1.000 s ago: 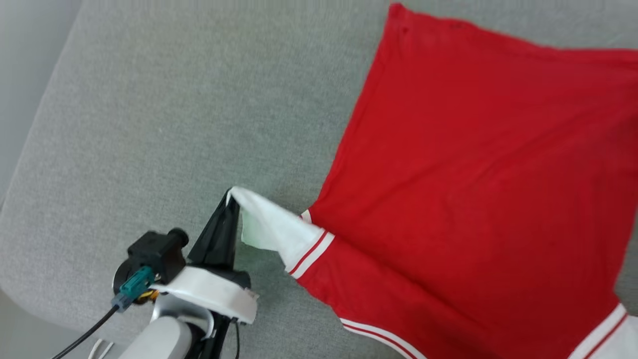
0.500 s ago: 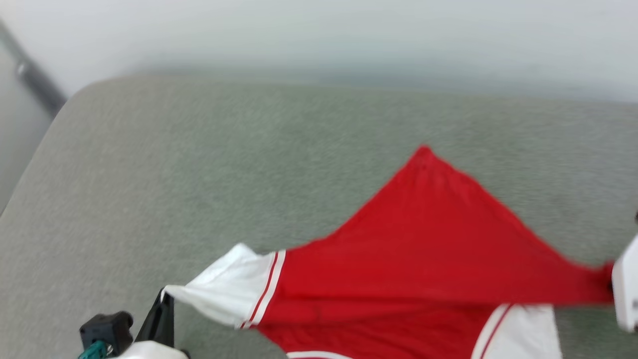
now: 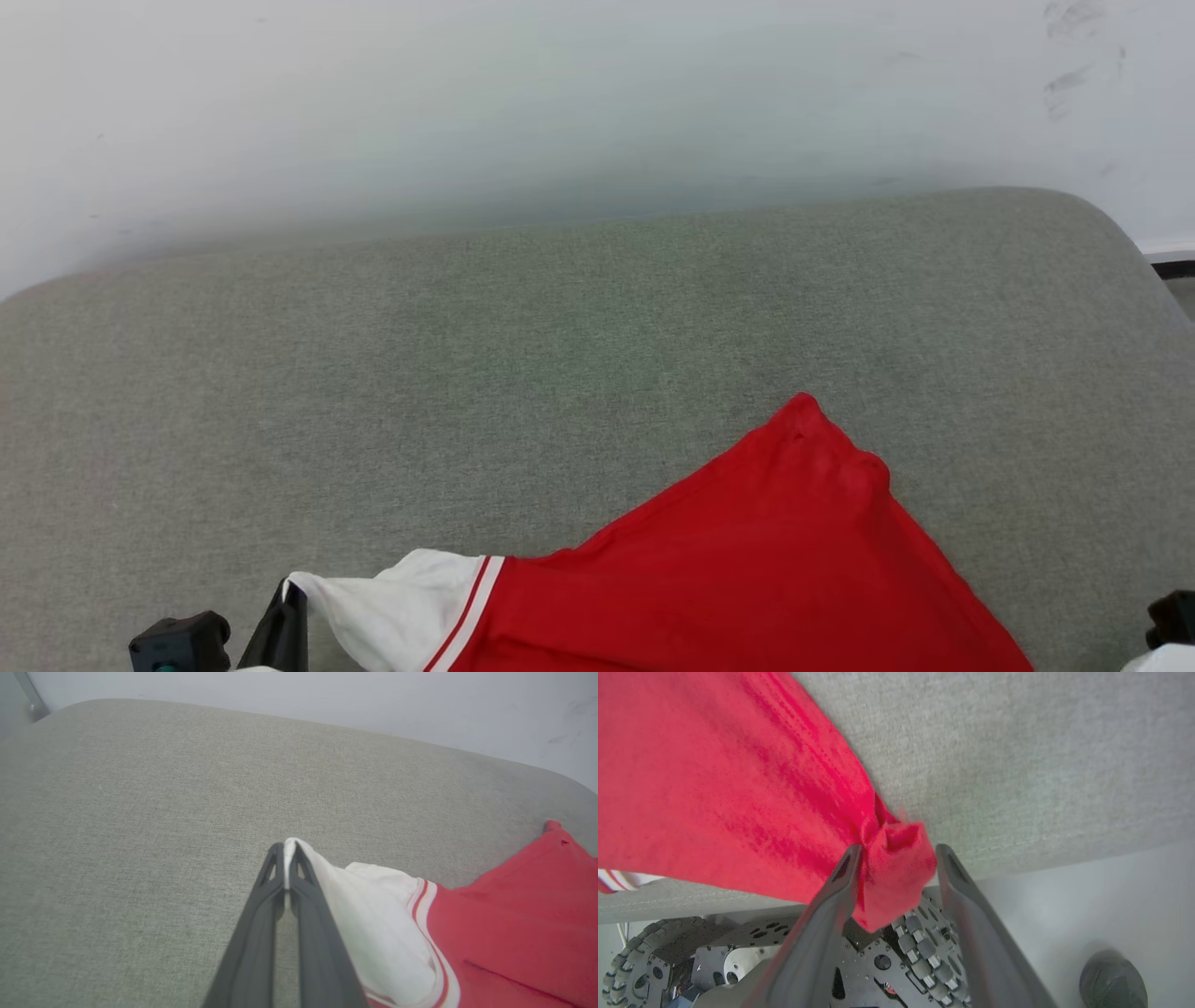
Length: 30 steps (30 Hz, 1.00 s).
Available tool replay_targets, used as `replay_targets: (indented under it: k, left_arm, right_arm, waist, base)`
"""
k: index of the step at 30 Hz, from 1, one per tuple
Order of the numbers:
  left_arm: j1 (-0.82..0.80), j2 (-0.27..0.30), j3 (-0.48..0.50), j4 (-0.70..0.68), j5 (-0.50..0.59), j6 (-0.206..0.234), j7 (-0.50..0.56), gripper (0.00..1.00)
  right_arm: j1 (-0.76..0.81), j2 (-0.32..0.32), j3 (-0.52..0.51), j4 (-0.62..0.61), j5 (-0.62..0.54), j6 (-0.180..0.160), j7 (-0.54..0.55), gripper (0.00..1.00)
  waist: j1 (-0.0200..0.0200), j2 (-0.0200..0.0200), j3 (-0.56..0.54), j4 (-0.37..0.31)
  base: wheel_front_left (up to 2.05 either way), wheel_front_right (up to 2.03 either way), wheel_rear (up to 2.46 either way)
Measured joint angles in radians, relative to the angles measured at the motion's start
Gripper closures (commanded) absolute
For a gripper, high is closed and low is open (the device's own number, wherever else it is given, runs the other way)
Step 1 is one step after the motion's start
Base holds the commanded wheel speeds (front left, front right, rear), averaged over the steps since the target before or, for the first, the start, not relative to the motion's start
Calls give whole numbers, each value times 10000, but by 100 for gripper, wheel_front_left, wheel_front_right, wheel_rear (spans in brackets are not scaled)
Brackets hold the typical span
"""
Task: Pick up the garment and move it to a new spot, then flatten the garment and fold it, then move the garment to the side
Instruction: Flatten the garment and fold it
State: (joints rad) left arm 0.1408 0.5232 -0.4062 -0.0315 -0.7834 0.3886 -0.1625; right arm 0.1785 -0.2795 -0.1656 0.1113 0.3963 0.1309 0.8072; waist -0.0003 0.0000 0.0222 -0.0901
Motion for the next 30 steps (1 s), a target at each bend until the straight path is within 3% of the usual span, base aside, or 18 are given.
replay_targets:
  k: [9, 10, 11, 16, 25, 30]
  left_arm:
    - [-344, 90, 56, -144, 56, -12, -6, 100]
    - [-640, 138, 54, -309, 146, -12, 58, 100]
    - [-710, 155, 67, -362, 153, -12, 56, 100]
    - [-1456, 115, 123, -692, 330, -121, -119, 100]
    - [-2762, -142, -157, -562, 598, -635, -259, 100]
    - [-3370, -401, -416, -311, 681, -986, -336, 100]
  right_arm:
    - [-1315, 453, -63, 190, -359, 0, -4629, 0]
    - [-1923, 462, 418, 299, -276, 0, -5534, 0]
    - [-2178, 464, 545, 376, -199, 2, -5689, 0]
    - [-3695, 58, 1373, 1001, 33, 0, -5045, 0]
    - [-6311, -604, 2982, 1684, 267, 0, -1396, 0]
    - [-7073, -596, 3551, 2015, 316, 0, -163, 0]
  waist:
    - [2, 0, 320, -126]
    - [3, 0, 575, -76]
    - [3, 0, 676, -57]
    - [4, 0, 1370, 128]
    - [5, 0, 2650, 788]
    - [6, 0, 3183, 1228]
  base:
    - [0, 0, 0]
    - [0, 0, 0]
    - [0, 0, 0]
    - [0, 0, 0]
    - [0, 0, 0]
    - [0, 0, 0]
